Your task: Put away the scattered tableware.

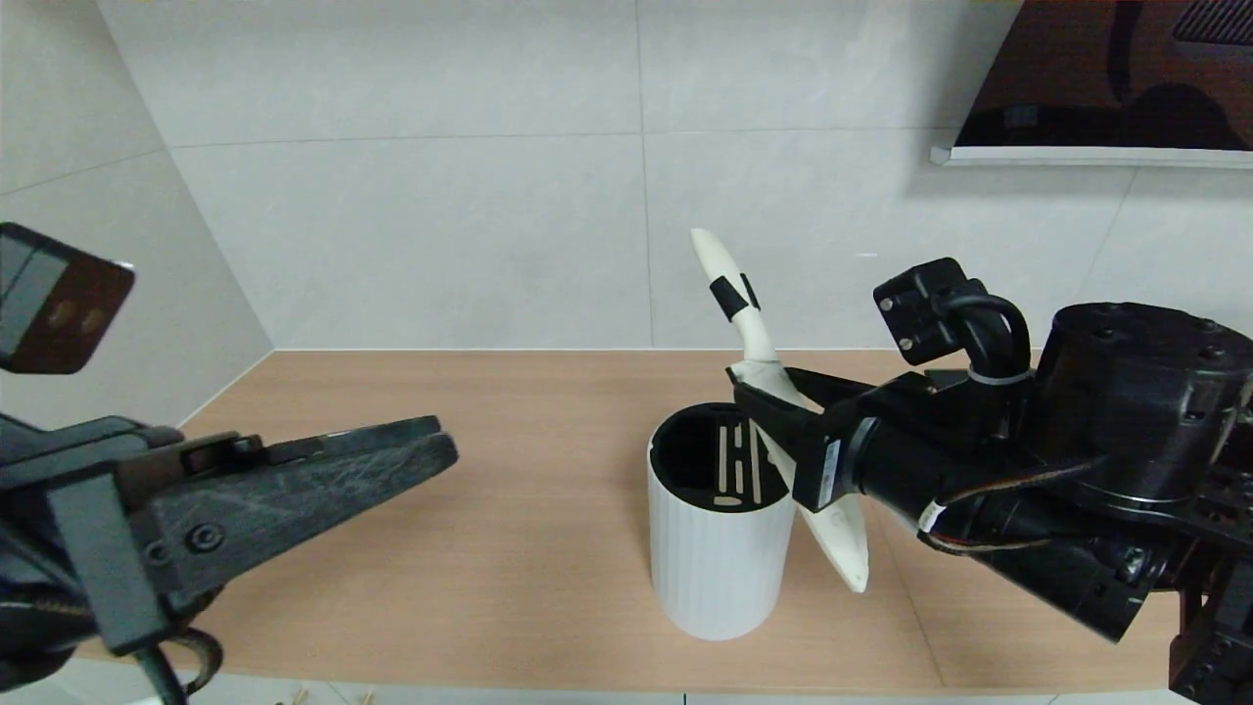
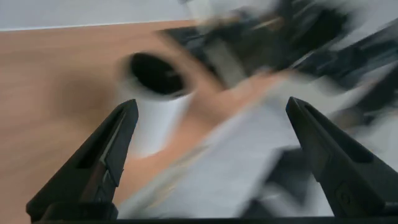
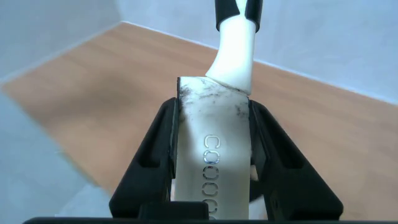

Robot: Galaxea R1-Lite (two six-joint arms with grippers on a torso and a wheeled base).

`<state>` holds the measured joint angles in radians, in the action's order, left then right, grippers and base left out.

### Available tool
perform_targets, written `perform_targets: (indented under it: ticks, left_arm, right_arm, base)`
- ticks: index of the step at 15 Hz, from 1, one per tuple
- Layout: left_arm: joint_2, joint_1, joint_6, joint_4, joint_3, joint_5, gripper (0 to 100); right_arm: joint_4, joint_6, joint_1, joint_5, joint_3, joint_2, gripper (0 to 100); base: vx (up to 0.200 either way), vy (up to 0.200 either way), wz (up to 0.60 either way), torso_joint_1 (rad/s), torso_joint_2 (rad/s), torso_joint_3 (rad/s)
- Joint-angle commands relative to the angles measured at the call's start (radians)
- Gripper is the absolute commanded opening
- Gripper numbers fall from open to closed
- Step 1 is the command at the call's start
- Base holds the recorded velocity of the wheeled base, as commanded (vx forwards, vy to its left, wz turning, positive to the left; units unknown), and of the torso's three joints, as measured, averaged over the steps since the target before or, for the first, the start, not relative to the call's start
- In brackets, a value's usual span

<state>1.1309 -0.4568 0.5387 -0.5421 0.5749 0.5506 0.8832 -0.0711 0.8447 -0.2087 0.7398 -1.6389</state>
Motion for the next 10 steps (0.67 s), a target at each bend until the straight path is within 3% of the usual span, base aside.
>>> perform_targets:
  ticks: [1,2,4,8,10]
  left_arm:
    - [0.139,-0.079,0.079,-0.096,0.0,-0.067,100]
    - [0.158,-0.082,0.093,-0.122,0.0,-0.083,100]
    - [0.254,-0.137,0.164,-0.254,-0.01,-0.189,100]
    - [0.399,-0.218,0.17,-0.498,-0.023,-0.391,100]
    - [0.425,-0.235,0.17,-0.524,-0.021,-0.417,100]
  right_arm:
    - [0.002,-0.009,0.03,0.0,0.0,-0.004,0]
    - [0.002,-0.009,0.031,0.002,0.001,-0.005,0]
    - [0.0,-0.029,0.08,0.002,0.003,-0.007,0]
    - [0.002,-0.044,0.129,0.0,0.006,-0.021,0]
    - [0.003,-0.046,0.14,0.0,0.004,-0.024,0]
  base:
    - [0.0,0.0,0.0,0.0,0.0,0.0]
    - [0.0,0.0,0.0,0.0,0.0,0.0]
    - [0.0,0.0,0.0,0.0,0.0,0.0]
    - [0.0,0.0,0.0,0.0,0.0,0.0]
    - [0.0,0.0,0.0,0.0,0.0,0.0]
